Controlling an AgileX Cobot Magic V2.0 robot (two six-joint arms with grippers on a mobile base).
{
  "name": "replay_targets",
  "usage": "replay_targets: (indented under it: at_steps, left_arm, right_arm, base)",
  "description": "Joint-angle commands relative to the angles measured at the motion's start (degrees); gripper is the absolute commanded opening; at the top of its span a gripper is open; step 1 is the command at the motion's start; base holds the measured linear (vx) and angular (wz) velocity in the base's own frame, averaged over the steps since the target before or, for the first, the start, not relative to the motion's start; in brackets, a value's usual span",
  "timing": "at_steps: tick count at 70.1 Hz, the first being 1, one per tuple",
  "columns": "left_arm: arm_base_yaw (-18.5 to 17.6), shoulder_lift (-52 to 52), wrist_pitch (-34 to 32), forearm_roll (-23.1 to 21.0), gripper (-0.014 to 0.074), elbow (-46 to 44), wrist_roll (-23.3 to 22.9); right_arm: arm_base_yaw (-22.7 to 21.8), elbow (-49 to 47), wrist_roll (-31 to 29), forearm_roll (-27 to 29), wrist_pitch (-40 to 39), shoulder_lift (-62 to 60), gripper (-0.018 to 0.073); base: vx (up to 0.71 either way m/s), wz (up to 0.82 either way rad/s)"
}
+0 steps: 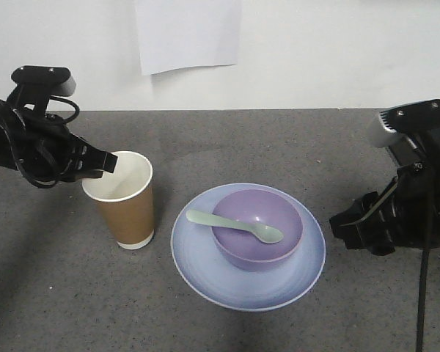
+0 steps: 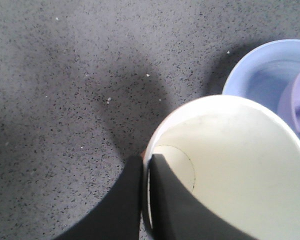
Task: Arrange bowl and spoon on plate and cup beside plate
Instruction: 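Slide the cup toward the plate with the left gripper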
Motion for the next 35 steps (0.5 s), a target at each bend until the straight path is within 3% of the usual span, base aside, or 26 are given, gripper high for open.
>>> replay_targets:
  at_steps: [1, 19, 26, 35]
  left_arm:
    - [-0.34, -0.47, -3.4, -1.36, -0.0008, -1.33, 0.03]
    - [-0.28, 0.15, -4.03, -1.36, 0.0047, -1.33, 0.03]
    - [-0.28, 0.15, -4.11, -1.36, 0.0133, -1.33, 0.03]
    - [-0.28, 0.01, -4.02, -1.36, 0.0314, -1.49, 0.03]
  right_arm:
    - [-0.07, -1.34, -0.12, 0.72, -2.66, -0.99, 0.039]
    - [-0.07, -1.34, -0.12, 0.72, -2.59, -0.99, 0.039]
    - [-0.07, -1.34, -0.12, 0.72, -2.59, -0.99, 0.039]
    - [-0.07, -1.34, -0.12, 0.72, -2.59, -0.99, 0.039]
  base:
    - [0.0, 0.0]
    - [0.0, 0.0]
    - [0.0, 0.0]
    - [0.0, 0.0]
